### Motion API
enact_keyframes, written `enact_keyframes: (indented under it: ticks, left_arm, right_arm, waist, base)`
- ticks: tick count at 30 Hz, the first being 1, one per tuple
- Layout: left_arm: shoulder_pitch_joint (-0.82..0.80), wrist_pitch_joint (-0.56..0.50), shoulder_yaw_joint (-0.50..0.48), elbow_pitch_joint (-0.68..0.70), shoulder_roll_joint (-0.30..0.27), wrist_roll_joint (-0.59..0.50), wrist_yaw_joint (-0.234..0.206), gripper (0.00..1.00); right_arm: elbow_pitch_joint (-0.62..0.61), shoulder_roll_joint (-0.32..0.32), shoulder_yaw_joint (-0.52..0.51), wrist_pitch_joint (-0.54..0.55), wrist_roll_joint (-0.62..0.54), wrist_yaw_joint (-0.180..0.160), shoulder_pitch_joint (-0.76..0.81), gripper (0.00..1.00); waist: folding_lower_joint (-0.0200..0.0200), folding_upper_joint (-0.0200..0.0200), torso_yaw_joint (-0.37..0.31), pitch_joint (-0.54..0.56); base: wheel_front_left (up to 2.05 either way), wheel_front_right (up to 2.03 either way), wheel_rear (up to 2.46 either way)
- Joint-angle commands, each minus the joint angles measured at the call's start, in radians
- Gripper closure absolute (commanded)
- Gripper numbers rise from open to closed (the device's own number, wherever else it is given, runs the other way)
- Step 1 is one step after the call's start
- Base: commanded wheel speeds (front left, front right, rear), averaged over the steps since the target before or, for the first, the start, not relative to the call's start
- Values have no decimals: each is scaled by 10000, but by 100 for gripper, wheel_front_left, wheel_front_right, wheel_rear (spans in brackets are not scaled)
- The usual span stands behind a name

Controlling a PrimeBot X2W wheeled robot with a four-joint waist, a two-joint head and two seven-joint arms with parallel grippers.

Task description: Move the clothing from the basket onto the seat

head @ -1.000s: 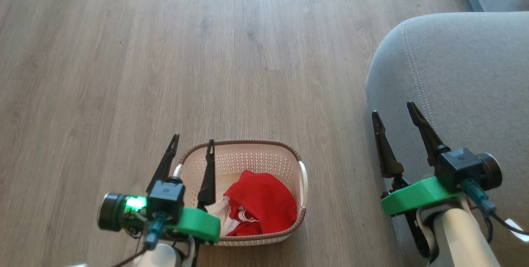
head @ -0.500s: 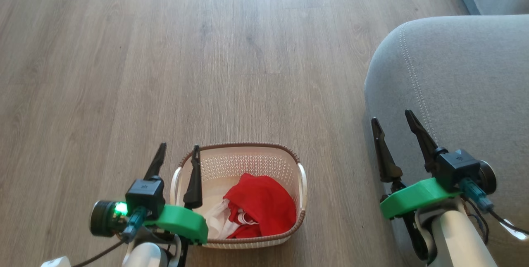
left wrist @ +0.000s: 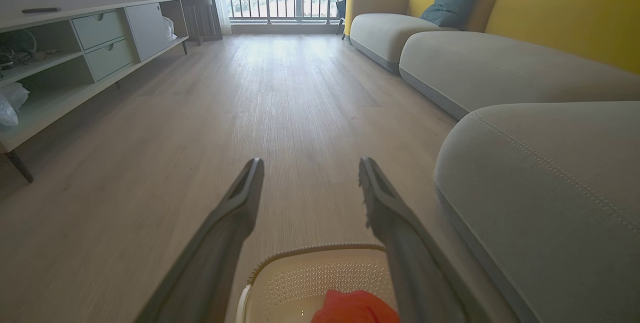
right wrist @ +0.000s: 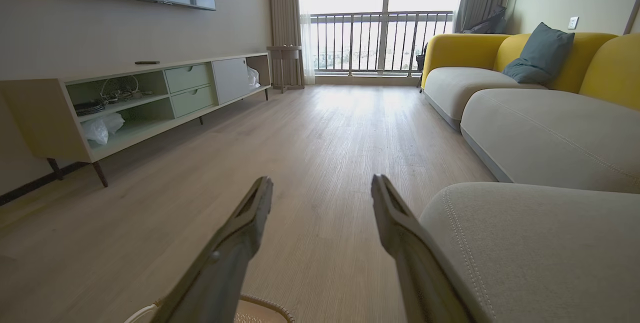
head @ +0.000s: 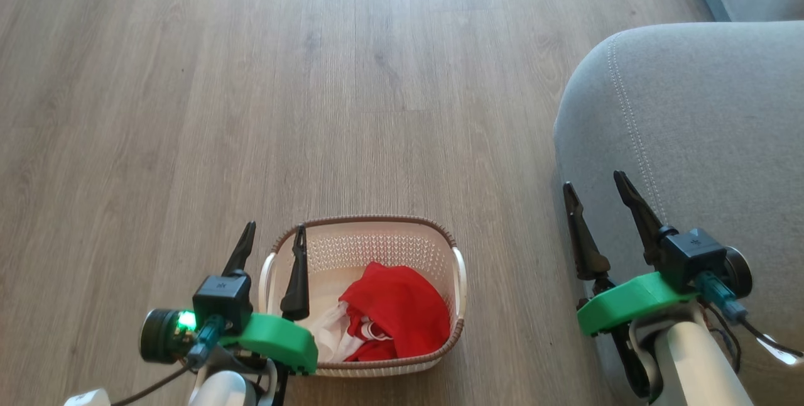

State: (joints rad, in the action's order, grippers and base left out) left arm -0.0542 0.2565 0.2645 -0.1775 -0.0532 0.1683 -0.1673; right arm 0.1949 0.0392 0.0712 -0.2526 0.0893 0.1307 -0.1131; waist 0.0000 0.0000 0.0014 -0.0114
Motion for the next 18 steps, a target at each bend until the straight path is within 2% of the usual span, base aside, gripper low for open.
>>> enact_keyframes:
  ticks: [1,12,15,18]
  left_arm:
    - [-266,53,-231,261,29,19,36,0]
    - [-397,53,165,-897,29,203,564,0]
    - [-715,53,346,-1407,29,188,735,0]
    - [-1121,53,475,-1747,29,-19,839,0]
  right_arm:
    - [-262,110,210,-91,30,0,-495,0]
    - [393,110,-167,-92,-94,0,-540,0]
    - [365,110,-231,-92,-370,0,-627,0]
    - [238,110,-307,-92,-574,0,-768,0]
  waist:
    - [0,0,-26,-35]
    - [0,0,-335,-796]
    - [0,0,-434,-1327]
    - [0,0,-730,-2423]
  base:
    - [0,0,0]
    - [0,0,0]
    - [0,0,0]
    - [0,0,0]
